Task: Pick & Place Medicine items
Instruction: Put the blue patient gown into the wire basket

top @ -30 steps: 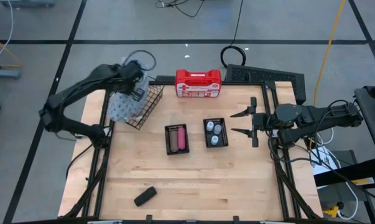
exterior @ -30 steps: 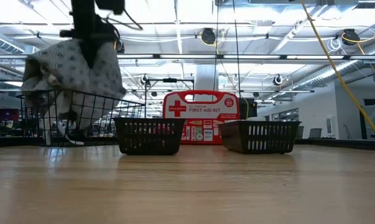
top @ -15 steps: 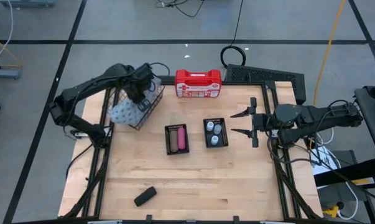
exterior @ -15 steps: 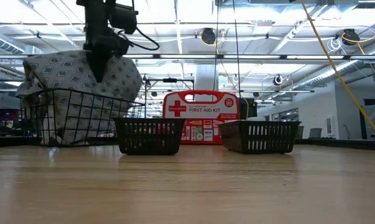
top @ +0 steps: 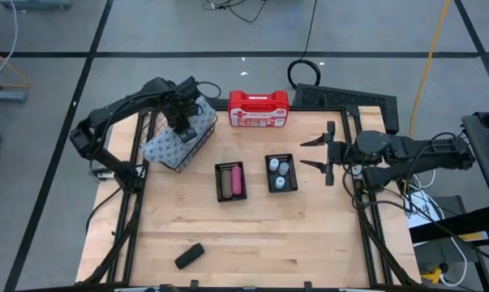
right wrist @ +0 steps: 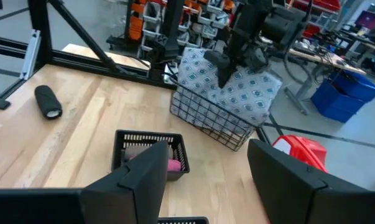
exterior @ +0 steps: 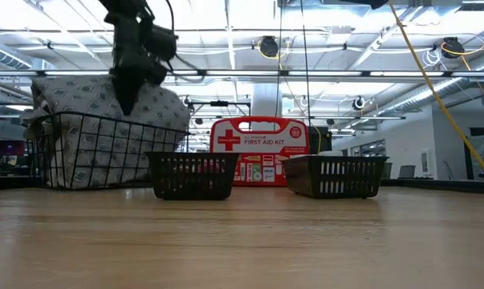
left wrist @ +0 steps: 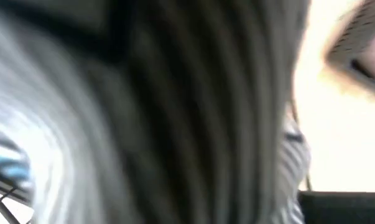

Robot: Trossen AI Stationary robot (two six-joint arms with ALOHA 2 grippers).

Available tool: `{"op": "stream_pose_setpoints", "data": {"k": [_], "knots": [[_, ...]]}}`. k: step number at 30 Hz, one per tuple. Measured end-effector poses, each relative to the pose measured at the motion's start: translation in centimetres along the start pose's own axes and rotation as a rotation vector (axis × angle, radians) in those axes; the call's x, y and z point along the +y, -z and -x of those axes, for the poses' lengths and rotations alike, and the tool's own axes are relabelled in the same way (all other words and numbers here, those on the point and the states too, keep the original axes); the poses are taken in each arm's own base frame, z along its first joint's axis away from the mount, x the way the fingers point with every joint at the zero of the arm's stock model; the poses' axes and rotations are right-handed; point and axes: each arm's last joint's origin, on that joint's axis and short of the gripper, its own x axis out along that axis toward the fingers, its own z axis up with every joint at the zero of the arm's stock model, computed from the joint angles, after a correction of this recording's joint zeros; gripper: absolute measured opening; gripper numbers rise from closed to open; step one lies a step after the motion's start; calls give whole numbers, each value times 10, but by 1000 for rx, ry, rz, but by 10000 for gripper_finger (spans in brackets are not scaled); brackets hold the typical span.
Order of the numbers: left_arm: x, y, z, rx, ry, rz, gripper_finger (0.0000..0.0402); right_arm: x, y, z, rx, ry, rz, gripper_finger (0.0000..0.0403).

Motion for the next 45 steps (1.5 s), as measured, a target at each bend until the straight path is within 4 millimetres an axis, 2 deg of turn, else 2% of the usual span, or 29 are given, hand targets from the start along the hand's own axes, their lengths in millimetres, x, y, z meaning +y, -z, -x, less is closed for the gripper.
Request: {"op": "stream_pose_setpoints", "data": {"k": [7, 12, 20, 26, 29, 32, 36, 41, 45], "knots": [[18, -18, -33, 145, -98, 40, 36, -2, 2, -1, 11, -28, -18, 210], [24, -21, -44, 230, -259, 100, 103, -1, 2, -1, 3, -60, -19, 210], [25, -11, -31, 224, -380, 134, 227, -1, 2, 0, 4, -59, -19, 210], [21, 1, -2, 122, -486, 164, 279, -1, 2, 0, 4, -58, -19, 210], [19, 11, 17, 37, -495, 205, 291, -1, 2, -1, 4, -58, -19, 210], [15, 24, 34, -59, -468, 316, 295, -1, 2, 0, 4, -58, -20, 210], [-1, 36, 42, -153, -231, 429, 292, -1, 2, 0, 4, -58, -26, 210], [-26, 35, 28, -185, -208, 361, 277, -1, 2, 0, 5, -58, -24, 210], [-32, 41, 3, -150, -348, 395, 256, -1, 3, 0, 14, -60, -20, 210]]}}
